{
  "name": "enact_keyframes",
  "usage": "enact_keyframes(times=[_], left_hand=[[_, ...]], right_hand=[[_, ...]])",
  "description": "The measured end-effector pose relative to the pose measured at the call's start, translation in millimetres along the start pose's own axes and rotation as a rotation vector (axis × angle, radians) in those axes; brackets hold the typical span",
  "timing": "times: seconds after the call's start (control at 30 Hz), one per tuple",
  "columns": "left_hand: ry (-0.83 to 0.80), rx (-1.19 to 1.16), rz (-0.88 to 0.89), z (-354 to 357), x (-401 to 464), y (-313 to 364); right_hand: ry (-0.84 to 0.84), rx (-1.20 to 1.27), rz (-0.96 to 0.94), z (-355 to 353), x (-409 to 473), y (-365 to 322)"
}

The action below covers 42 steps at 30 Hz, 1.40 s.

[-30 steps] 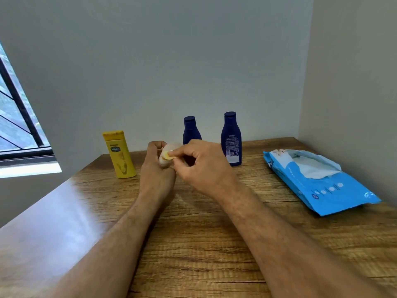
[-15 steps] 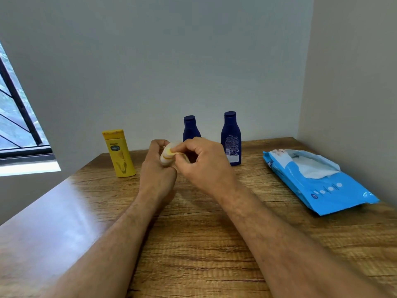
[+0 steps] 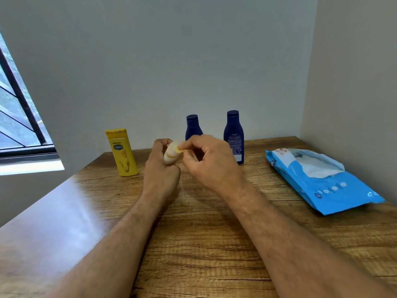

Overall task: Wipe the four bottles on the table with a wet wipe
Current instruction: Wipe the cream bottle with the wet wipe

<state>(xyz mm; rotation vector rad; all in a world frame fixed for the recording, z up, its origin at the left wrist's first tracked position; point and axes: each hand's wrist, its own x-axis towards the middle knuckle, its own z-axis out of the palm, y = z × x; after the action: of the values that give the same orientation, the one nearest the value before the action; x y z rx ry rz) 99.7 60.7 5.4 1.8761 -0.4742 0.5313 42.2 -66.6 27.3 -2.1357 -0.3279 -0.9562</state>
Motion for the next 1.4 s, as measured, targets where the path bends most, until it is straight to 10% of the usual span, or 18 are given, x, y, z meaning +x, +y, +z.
enact_keyframes(times=[0.67,1.07,1.27,1.4], left_hand=[[-0.021,0.210,0.097,-3,2,-6],[0.158,-1.118,-0.562,-5,12,9],[0.062,-1.185,-0.639,-8,13,3],[-0.126,-1.042,-0.649,-1,9,4]], right_hand=[[0.017,0.031,-0.042,4,1,3],[0.304,0.258,0.323,-8,12,9],[0.007,-0.020,-0.019,4,-3,1],[0.143,-0.079,-0.030,6,-2,-1]])
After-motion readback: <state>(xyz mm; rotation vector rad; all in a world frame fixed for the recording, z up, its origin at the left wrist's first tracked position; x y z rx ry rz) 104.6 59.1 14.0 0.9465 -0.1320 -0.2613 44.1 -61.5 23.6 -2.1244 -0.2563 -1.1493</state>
